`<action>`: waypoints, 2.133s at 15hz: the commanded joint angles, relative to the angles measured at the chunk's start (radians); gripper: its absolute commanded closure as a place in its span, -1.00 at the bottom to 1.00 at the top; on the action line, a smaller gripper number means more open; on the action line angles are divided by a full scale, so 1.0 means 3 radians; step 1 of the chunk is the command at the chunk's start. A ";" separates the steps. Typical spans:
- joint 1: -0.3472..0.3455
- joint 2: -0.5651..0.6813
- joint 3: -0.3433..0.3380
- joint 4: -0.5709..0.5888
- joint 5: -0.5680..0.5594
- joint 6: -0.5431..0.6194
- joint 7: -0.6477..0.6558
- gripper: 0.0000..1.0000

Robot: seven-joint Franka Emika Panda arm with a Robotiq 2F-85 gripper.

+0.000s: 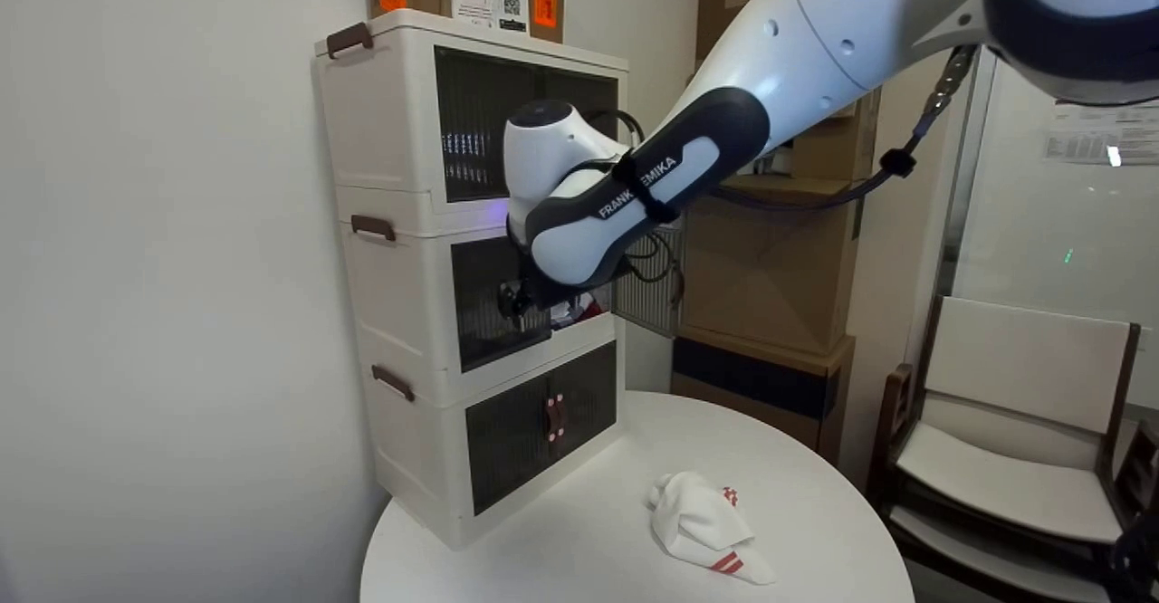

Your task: Close the middle left and right cabinet doors

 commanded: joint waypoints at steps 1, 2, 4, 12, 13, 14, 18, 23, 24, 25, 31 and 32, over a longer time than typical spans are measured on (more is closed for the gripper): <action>-0.0026 -0.0595 -0.0025 -0.0517 0.0649 -0.0317 -0.0624 -1.00; -0.0029 -0.0705 -0.0043 -0.0573 0.0708 -0.0479 -0.0703 -1.00; -0.0050 -0.0941 -0.0061 -0.0676 0.0699 -0.0825 -0.0758 -1.00; -0.0415 -0.1811 -0.0138 -0.0966 0.0460 -0.1447 -0.0748 -1.00; -0.0493 -0.1852 -0.0179 -0.0962 0.0436 -0.1462 -0.0793 -1.00; -0.0561 -0.1881 -0.0206 -0.0959 0.0410 -0.1473 -0.0812 -1.00; -0.0790 -0.1830 -0.0377 -0.0884 0.0300 -0.1270 -0.0990 -1.00; -0.0921 -0.1566 -0.0528 -0.0775 0.0293 -0.0720 -0.1159 -1.00; -0.0931 -0.1504 -0.0543 -0.0754 0.0299 -0.0601 -0.1181 -1.00; -0.0928 -0.1416 -0.0565 -0.0725 0.0332 -0.0462 -0.1232 -1.00; -0.0879 -0.0846 -0.0591 -0.0371 0.0567 -0.0143 -0.1369 -1.00; -0.0867 -0.0756 -0.0588 -0.0295 0.0571 -0.0095 -0.1369 -1.00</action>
